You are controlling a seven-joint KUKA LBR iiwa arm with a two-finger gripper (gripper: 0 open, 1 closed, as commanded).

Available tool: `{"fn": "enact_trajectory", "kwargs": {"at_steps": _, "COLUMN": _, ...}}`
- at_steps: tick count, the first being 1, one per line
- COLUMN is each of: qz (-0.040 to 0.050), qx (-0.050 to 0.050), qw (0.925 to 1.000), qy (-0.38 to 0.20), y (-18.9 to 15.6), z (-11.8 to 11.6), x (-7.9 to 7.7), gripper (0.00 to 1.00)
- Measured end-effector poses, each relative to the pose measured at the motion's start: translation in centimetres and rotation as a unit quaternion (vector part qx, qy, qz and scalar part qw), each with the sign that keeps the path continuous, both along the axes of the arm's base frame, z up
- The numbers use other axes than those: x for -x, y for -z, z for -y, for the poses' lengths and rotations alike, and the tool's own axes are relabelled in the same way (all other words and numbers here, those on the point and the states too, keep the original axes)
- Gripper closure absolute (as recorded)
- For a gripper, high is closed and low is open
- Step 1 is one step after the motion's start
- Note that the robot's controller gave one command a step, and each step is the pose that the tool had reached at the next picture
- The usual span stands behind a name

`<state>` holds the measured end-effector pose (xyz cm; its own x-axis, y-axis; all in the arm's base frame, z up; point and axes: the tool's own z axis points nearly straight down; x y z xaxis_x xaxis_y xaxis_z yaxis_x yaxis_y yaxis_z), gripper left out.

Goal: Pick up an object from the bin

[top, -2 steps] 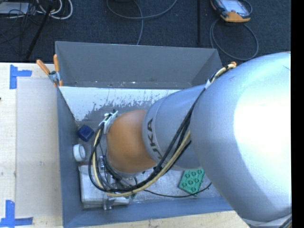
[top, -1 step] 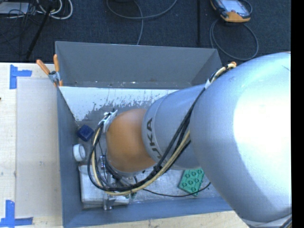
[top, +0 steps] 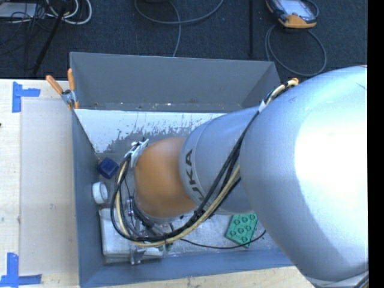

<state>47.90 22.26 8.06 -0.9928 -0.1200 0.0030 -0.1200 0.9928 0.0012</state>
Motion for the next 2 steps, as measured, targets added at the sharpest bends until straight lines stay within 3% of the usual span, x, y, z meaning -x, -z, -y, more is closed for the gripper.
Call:
{"fn": "enact_trajectory", "kwargs": {"at_steps": 1, "qz": -0.0004, "qx": 0.0, "qw": 1.0, "qy": 0.001, "y": -0.2, "z": 0.0, "x": 0.1, "gripper": 1.0}}
{"fn": "enact_trajectory", "kwargs": {"at_steps": 2, "qz": 0.0042, "qx": -0.001, "qw": 1.0, "qy": 0.002, "y": -9.5, "z": 0.0, "x": -0.1, "gripper": 1.0}}
